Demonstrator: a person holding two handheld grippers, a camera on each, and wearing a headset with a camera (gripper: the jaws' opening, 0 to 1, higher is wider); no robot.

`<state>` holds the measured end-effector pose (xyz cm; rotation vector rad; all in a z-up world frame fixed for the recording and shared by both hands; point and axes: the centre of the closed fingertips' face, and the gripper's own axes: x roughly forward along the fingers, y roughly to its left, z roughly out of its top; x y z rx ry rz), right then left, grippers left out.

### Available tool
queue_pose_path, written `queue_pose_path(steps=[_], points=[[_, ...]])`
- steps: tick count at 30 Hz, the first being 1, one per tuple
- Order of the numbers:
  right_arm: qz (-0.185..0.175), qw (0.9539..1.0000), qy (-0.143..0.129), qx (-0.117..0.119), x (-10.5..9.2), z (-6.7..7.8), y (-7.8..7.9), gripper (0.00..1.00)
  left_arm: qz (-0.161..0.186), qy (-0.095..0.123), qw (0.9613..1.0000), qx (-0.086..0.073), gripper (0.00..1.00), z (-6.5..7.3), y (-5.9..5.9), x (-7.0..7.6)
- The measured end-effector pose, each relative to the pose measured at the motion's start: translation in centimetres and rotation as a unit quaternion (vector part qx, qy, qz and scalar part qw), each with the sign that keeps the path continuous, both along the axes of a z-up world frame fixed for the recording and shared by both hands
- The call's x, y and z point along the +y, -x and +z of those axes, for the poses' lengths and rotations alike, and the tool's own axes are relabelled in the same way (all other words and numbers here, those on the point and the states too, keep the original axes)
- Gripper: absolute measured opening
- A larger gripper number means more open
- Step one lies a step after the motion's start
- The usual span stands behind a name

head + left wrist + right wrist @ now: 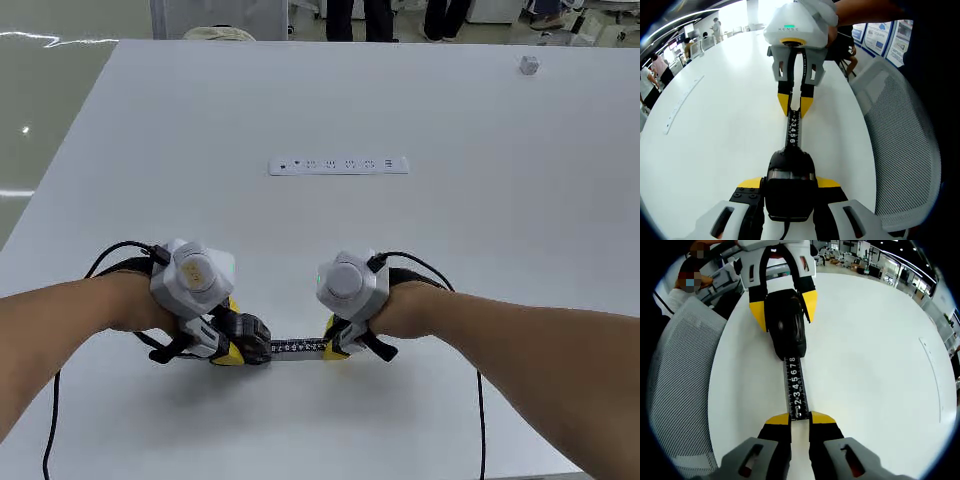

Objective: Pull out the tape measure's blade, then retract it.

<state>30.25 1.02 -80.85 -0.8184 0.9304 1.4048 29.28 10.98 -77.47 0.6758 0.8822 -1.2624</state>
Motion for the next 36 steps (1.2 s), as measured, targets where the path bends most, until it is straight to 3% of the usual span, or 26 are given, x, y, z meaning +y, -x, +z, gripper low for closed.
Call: queue_pose_path(steps=[36], points=[[-0.008,1.0,0.001,0.0,-1.7,0.0,-0.1,0.11,0.004,0.001,1.0,0.002,0.34,0.2,0.1,-0.3]])
